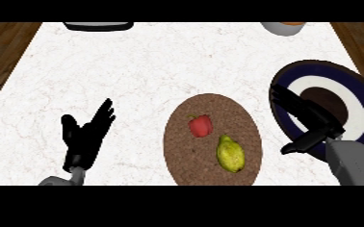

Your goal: Pick the pear from the placemat and place it in the plate

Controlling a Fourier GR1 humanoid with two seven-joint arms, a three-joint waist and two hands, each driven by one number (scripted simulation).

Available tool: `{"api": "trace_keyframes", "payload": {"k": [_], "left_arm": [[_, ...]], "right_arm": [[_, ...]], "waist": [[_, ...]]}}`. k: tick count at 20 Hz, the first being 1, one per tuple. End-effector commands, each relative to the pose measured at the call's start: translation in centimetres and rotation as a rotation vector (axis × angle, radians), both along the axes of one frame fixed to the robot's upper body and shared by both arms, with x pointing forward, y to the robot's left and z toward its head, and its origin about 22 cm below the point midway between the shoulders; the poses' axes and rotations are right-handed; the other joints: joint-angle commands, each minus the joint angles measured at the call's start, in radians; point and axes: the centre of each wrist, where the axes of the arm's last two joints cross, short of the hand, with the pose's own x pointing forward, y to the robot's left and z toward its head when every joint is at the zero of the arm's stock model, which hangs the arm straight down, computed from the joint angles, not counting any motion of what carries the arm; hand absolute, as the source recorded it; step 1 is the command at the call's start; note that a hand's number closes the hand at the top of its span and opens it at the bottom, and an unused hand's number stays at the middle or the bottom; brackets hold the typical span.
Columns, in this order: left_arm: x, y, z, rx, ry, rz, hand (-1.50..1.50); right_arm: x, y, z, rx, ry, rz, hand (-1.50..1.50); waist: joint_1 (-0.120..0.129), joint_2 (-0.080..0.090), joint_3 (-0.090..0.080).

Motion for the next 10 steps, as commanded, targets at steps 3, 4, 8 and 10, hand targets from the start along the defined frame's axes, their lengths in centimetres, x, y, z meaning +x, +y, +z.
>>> {"api": "trace_keyframes", "payload": {"k": [3,4,8,10], "left_arm": [[-0.3,-1.6,1.1,-0.013,-0.014,0.009,0.0],[0.4,-1.7,-1.7,0.004,-0.003,0.002,0.0],[-0.3,-1.2,0.0,-0.004,0.008,0.002,0.0],[-0.4,-1.3,1.3,-0.004,-0.004,0.017,0.0]], "right_arm": [[0.0,3.6,0.1,-0.078,0.012,0.013,-1.5],[-0.9,4.5,0.4,-0.09,0.036,0.04,-1.5],[-0.8,4.8,2.2,-0.091,0.076,0.104,-1.5],[-2.7,5.5,1.6,-0.072,0.083,0.125,-1.5]], "waist": [[0.0,0.0,0.0],[-0.007,0.0,0.0],[-0.002,0.0,0.0],[-0.003,-0.001,0.0]]}}
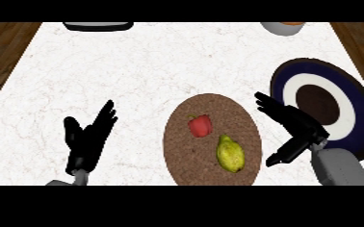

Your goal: Pick the pear from the placemat and place it in the plate

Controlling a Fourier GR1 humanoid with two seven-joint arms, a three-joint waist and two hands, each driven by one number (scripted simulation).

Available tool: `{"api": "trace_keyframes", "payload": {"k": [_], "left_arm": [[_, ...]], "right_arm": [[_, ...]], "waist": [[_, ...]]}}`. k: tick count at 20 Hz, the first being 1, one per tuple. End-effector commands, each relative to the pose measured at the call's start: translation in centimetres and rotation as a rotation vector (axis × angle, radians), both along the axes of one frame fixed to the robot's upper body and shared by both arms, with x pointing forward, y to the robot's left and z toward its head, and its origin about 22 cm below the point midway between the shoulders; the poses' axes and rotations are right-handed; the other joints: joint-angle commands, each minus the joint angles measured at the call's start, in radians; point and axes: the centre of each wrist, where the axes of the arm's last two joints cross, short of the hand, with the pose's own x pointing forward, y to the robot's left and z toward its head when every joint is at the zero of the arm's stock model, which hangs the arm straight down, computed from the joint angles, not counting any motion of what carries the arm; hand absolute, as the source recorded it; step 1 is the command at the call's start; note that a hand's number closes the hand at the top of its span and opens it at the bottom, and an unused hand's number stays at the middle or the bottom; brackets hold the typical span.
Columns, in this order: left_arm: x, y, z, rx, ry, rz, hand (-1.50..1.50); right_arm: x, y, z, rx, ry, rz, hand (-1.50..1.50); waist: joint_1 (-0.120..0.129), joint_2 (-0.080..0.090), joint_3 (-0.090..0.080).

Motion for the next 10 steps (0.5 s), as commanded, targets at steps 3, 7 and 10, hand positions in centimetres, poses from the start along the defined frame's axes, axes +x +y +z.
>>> {"api": "trace_keyframes", "payload": {"k": [3,7,10], "left_arm": [[1.3,1.0,0.8,-0.009,0.009,-0.025,0.0],[-0.3,-0.1,-0.4,0.014,0.015,-0.005,0.0],[-0.3,0.3,0.1,-0.005,0.014,-0.004,0.0]], "right_arm": [[-1.8,2.8,0.0,0.037,0.029,0.047,-1.5],[-0.8,3.9,-0.1,0.005,0.002,0.031,-1.5],[-1.5,4.0,-0.8,-0.059,0.013,0.033,-1.5]], "waist": [[-0.001,0.001,0.0],[0.002,0.001,0.0],[0.002,0.001,0.0]]}}
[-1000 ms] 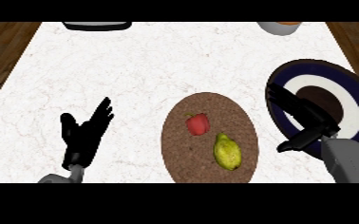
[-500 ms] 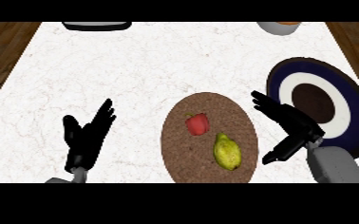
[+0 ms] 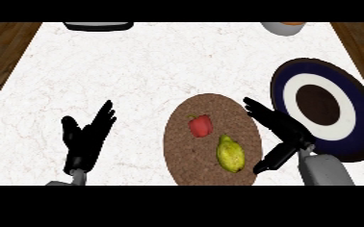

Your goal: Pick the pear from the placemat and place it in the plate

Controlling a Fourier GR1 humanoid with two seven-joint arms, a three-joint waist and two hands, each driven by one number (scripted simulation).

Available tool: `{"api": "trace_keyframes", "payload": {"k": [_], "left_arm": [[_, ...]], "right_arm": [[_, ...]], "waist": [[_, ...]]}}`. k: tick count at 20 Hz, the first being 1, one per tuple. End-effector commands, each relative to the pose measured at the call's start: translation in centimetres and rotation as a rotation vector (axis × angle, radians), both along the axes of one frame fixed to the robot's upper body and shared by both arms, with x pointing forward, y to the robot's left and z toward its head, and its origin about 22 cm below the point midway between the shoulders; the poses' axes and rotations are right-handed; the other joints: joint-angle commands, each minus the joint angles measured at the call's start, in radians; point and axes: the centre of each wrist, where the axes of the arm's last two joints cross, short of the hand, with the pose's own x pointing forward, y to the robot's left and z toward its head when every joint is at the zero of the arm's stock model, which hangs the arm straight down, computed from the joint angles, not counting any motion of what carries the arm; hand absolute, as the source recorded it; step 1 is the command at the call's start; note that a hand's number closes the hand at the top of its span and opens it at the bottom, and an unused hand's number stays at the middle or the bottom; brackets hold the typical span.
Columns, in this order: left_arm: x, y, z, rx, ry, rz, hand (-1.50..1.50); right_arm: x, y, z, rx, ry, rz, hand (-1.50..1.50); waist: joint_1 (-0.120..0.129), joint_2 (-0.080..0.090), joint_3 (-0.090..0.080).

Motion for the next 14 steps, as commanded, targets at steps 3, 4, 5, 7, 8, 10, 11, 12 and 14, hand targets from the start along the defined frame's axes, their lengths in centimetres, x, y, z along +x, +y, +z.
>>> {"api": "trace_keyframes", "payload": {"k": [3,4,5,7,8,10,11,12,14], "left_arm": [[-1.5,-1.5,-0.8,-0.013,-0.01,0.015,0.0],[-2.0,-0.1,0.8,0.007,-0.007,0.013,0.0],[0.2,0.6,-0.7,0.001,-0.001,-0.009,0.0],[0.5,-0.1,-1.0,0.017,-0.012,0.012,0.0],[-0.3,0.9,0.6,0.003,-0.002,0.001,0.0],[-0.2,0.9,-1.5,0.001,-0.013,-0.002,0.0],[-2.4,-1.0,-0.9,-0.008,-0.014,0.0,0.0],[-0.3,0.2,1.2,-0.006,-0.006,-0.006,0.0],[-0.1,0.2,0.8,0.011,0.002,0.005,0.0]], "right_arm": [[-1.1,1.8,-0.4,-0.108,0.003,0.018,-1.5],[0.2,2.7,1.0,-0.124,0.018,0.014,-1.5],[-0.8,1.9,0.5,-0.125,0.013,0.015,-1.5],[-0.9,1.8,-0.8,-0.144,0.026,0.025,-1.5],[-0.2,2.8,-2.5,-0.123,0.014,0.027,-1.5],[0.8,2.9,0.2,-0.138,0.01,0.034,-1.5],[-0.5,2.5,-1.4,-0.107,0.014,0.032,-1.5],[0.0,4.8,-1.3,-0.127,0.027,0.051,-1.5],[-1.1,4.5,-3.5,-0.128,0.021,0.068,-1.5]], "waist": [[0.0,0.0,0.0],[0.003,0.0,0.0],[-0.002,0.0,0.0],[-0.001,0.001,0.0],[0.002,0.001,0.0],[0.0,0.001,0.0],[0.002,0.0,0.0],[0.002,0.0,0.0],[0.002,0.001,0.0]]}}
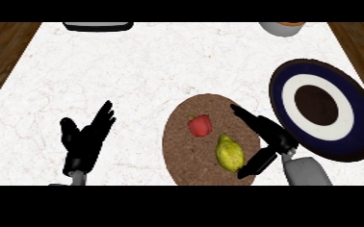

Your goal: Pick the pear from the placemat and place it in the plate

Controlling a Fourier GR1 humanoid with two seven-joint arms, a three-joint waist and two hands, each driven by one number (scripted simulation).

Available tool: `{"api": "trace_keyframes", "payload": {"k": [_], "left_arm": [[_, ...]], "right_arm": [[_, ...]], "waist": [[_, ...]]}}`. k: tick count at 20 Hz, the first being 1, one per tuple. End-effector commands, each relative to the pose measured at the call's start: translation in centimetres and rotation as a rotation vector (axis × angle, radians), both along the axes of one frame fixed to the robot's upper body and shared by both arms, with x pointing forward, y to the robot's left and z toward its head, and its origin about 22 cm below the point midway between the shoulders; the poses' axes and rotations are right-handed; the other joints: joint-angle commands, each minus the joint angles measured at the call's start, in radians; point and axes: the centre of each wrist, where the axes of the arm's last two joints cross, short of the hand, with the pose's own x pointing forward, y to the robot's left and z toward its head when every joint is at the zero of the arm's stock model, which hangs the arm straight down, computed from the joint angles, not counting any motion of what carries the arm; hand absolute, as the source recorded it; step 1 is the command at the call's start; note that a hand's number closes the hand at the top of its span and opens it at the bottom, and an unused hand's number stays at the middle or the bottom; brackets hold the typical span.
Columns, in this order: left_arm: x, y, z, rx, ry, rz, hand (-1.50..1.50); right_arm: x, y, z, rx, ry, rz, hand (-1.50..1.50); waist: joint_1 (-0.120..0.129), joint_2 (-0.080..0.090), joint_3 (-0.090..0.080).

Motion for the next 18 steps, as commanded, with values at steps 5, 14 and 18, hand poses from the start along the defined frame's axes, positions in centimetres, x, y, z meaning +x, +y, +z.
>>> {"api": "trace_keyframes", "payload": {"k": [5,14,18], "left_arm": [[1.8,-0.9,1.1,0.003,-0.002,0.005,0.0],[0.2,1.5,0.1,0.006,-0.006,-0.01,0.0],[0.3,0.5,-0.9,0.01,0.024,0.009,0.0]], "right_arm": [[0.8,3.4,-0.5,-0.056,-0.015,0.142,1.5],[-0.3,1.4,-2.0,-0.069,-0.113,0.098,1.5],[-3.6,5.0,-0.2,-0.248,-0.334,0.009,1.5]], "waist": [[0.005,0.008,0.007],[0.004,0.007,0.007],[-0.02,-0.001,0.005]]}}
